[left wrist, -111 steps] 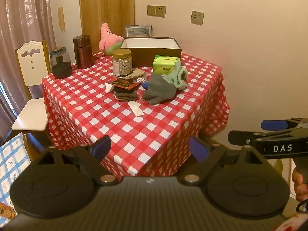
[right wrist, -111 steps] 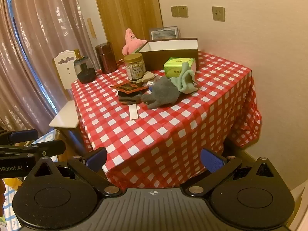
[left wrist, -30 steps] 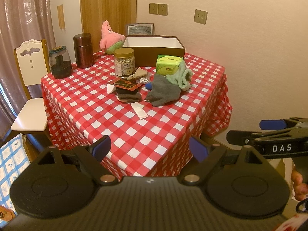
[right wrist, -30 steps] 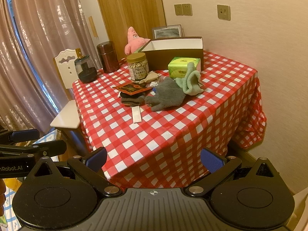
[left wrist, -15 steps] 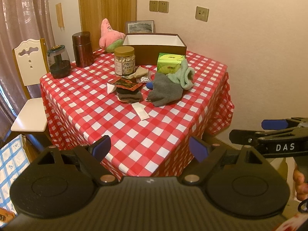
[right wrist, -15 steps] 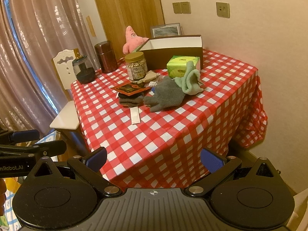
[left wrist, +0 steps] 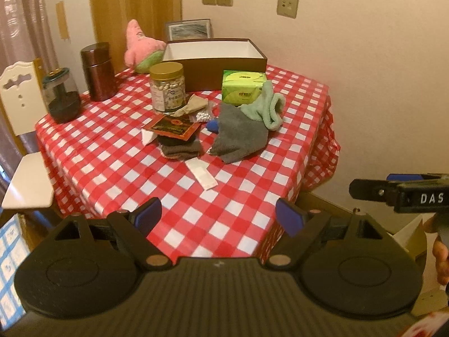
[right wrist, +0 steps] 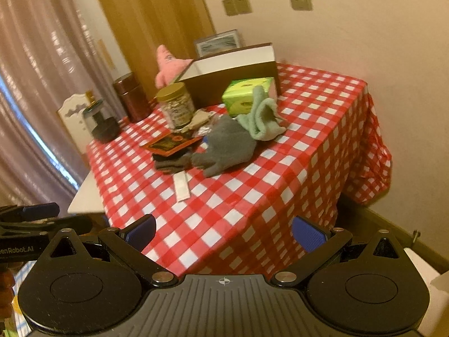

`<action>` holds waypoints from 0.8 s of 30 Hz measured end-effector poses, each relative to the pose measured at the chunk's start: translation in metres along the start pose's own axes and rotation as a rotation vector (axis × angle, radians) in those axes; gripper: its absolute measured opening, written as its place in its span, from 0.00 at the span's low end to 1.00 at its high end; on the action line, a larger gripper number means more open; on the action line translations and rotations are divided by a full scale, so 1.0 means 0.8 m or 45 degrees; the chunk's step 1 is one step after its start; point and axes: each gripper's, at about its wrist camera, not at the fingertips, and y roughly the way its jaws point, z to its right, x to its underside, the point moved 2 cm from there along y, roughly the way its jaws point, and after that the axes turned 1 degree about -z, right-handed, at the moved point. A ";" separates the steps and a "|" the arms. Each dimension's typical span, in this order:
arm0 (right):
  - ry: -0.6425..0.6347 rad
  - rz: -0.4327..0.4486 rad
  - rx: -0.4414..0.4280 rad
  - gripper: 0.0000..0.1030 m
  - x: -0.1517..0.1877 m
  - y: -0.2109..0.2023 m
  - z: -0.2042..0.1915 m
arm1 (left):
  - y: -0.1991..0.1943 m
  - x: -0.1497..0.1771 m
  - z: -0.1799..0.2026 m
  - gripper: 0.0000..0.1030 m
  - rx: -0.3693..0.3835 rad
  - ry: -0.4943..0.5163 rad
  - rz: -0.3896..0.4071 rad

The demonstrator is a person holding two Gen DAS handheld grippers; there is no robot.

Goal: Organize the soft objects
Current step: 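Close the left tool on the white paper strip while the right tool approaches the light green towel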

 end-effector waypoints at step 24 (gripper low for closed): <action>-0.022 -0.090 0.029 0.89 -0.069 0.134 0.022 | 0.161 -0.046 -0.043 0.71 -0.030 -0.026 -0.127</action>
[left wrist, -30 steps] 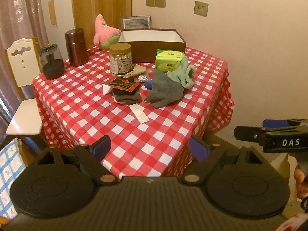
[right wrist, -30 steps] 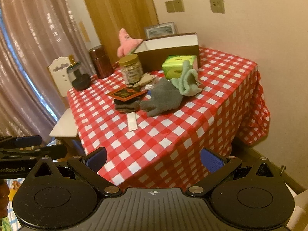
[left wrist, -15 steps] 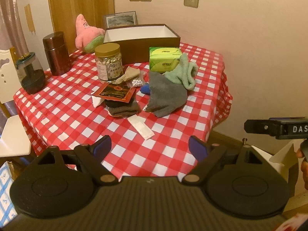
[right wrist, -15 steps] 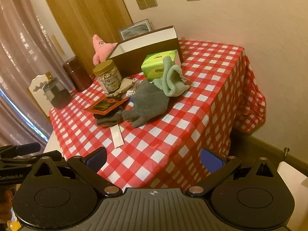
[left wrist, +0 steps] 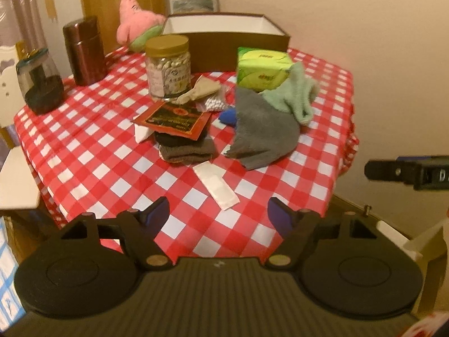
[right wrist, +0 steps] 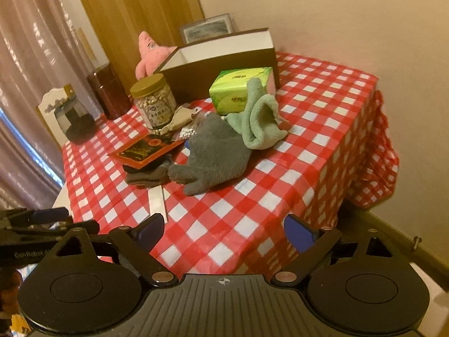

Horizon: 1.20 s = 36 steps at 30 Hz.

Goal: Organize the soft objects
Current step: 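Close the left tool on the white paper strip while the right tool approaches the light green towel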

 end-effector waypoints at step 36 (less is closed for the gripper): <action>-0.385 -0.309 -0.342 0.88 -0.147 0.196 0.116 | 0.179 -0.019 0.032 0.32 -0.385 -0.534 -0.218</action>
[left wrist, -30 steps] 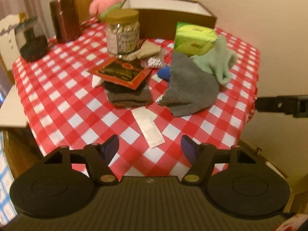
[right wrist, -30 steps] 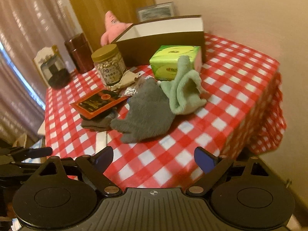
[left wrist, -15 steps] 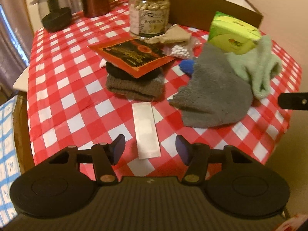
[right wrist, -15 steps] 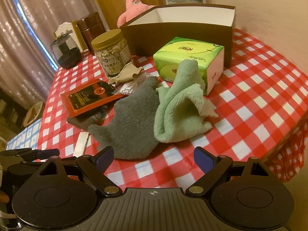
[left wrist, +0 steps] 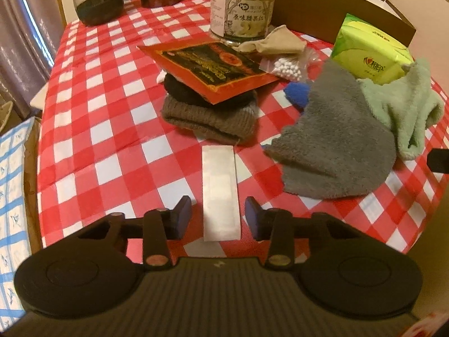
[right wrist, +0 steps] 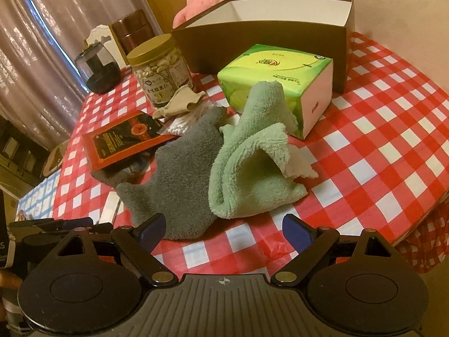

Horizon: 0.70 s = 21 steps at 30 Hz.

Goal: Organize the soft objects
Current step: 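Close the left tool on the white paper strip while the right tool approaches the light green towel, then grasp and lift the light green towel with the right tool while the left tool lifts the strip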

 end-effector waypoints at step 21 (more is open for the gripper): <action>0.016 -0.001 0.035 0.88 -0.015 0.012 -0.005 | -0.007 -0.003 -0.018 0.22 0.048 0.060 -0.007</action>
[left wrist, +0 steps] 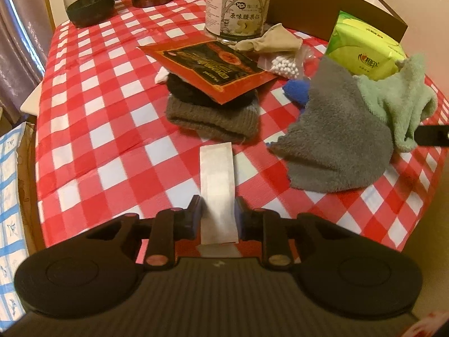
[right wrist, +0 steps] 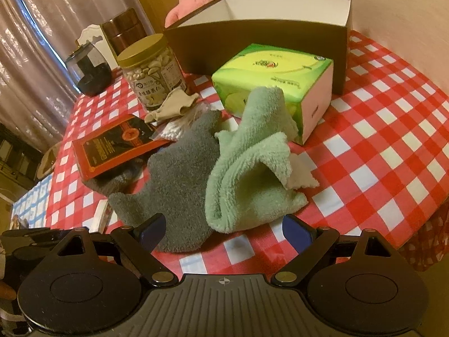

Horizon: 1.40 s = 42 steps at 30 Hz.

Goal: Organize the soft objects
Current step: 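Grasp and lift the light green towel with the right tool while the left tool lifts the strip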

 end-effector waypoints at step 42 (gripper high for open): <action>0.067 0.342 0.080 0.17 -0.069 -0.074 0.012 | -0.095 -0.093 0.017 0.22 0.127 0.170 0.279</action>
